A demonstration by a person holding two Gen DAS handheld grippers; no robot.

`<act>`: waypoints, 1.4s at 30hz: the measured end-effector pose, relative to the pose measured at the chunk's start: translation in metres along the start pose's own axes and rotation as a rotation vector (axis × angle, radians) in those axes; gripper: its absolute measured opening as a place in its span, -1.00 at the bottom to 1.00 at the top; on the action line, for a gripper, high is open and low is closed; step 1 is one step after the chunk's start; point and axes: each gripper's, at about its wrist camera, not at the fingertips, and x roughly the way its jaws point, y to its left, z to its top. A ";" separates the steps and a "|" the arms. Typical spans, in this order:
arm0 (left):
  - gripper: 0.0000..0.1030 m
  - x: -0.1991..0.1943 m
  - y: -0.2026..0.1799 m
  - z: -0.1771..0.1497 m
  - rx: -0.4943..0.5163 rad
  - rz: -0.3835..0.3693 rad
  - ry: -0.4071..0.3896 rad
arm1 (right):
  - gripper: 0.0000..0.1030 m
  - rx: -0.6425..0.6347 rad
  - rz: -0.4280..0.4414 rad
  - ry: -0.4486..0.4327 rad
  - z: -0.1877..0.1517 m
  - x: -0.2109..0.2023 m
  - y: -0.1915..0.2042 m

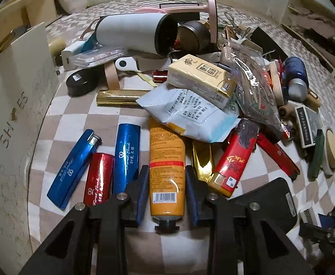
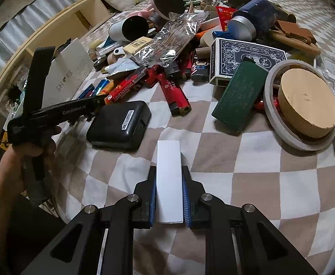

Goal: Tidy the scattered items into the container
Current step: 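Close the left gripper on the orange tube while the right gripper holds the white stick, then lift both held items and carry them over the white shoebox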

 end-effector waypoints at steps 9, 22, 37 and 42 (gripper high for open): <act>-0.44 -0.010 0.002 -0.010 -0.032 -0.004 0.009 | -0.61 -0.013 -0.002 -0.012 -0.002 0.000 0.000; -0.43 -0.033 -0.006 -0.025 -0.034 -0.005 0.044 | -0.61 -0.053 -0.042 -0.027 -0.004 0.002 0.006; -0.43 -0.056 0.012 -0.026 -0.059 -0.043 -0.014 | -0.61 0.000 -0.114 -0.110 -0.003 -0.017 0.016; -0.43 -0.068 0.020 -0.023 -0.075 -0.060 -0.057 | -0.61 0.069 -0.092 -0.138 0.011 -0.028 0.009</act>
